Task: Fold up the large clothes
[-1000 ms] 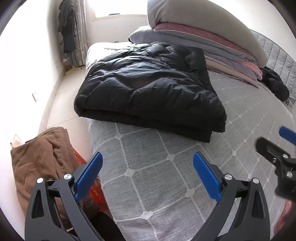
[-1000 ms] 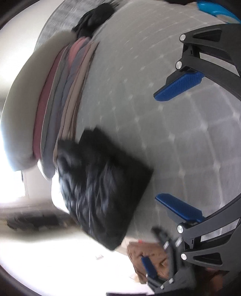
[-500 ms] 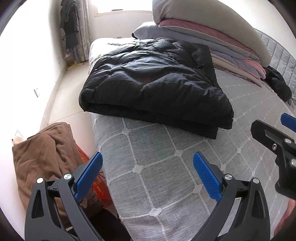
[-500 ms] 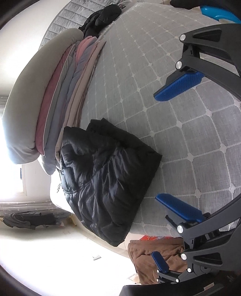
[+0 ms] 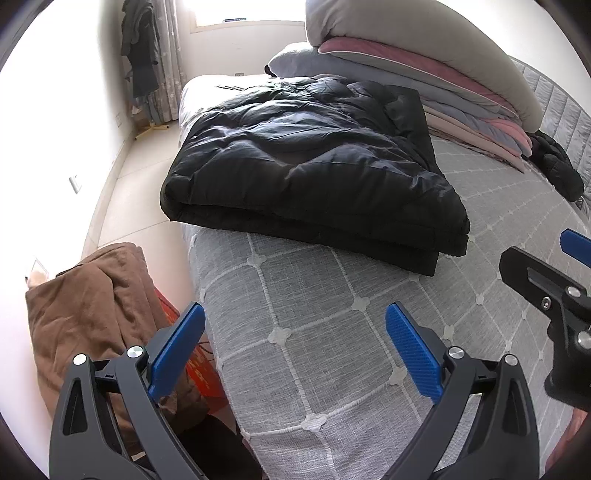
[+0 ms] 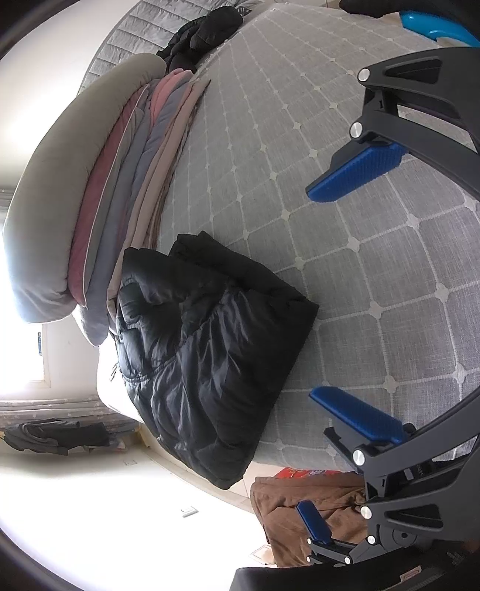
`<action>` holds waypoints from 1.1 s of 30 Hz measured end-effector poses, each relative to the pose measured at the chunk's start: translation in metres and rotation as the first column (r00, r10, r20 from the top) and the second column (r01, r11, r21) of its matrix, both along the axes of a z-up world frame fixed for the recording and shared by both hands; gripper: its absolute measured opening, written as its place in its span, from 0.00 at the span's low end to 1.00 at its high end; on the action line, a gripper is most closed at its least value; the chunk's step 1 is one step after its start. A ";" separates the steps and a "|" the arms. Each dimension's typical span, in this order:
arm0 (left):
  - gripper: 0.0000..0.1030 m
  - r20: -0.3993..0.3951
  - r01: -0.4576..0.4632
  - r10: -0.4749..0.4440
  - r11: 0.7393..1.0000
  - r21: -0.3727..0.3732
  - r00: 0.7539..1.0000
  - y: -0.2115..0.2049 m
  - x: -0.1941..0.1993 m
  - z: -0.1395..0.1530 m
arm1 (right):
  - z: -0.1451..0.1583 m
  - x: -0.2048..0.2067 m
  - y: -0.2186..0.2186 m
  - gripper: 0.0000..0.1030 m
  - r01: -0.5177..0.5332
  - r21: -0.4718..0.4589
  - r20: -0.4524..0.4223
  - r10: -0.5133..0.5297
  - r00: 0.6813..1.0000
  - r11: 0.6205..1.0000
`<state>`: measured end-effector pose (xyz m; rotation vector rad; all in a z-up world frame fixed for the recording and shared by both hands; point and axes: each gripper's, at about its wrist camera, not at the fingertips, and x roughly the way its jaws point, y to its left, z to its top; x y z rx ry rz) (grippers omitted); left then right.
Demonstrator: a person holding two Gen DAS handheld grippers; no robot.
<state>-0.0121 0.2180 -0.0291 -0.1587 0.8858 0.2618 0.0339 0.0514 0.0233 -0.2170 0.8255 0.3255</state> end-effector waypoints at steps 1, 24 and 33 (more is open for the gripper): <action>0.92 0.000 0.001 -0.001 1.000 0.002 1.000 0.000 0.000 0.000 | 0.000 0.000 0.000 0.93 -0.001 -0.001 0.000 0.001 1.000 1.000; 0.91 0.039 0.046 -0.047 0.999 0.021 0.998 -0.013 -0.002 0.004 | -0.004 0.001 -0.004 0.93 0.007 0.000 0.001 -0.007 1.000 1.000; 0.91 0.014 0.024 -0.024 1.000 0.003 1.000 -0.010 -0.001 -0.001 | -0.008 0.003 -0.010 0.93 0.023 -0.001 -0.007 -0.023 1.000 1.000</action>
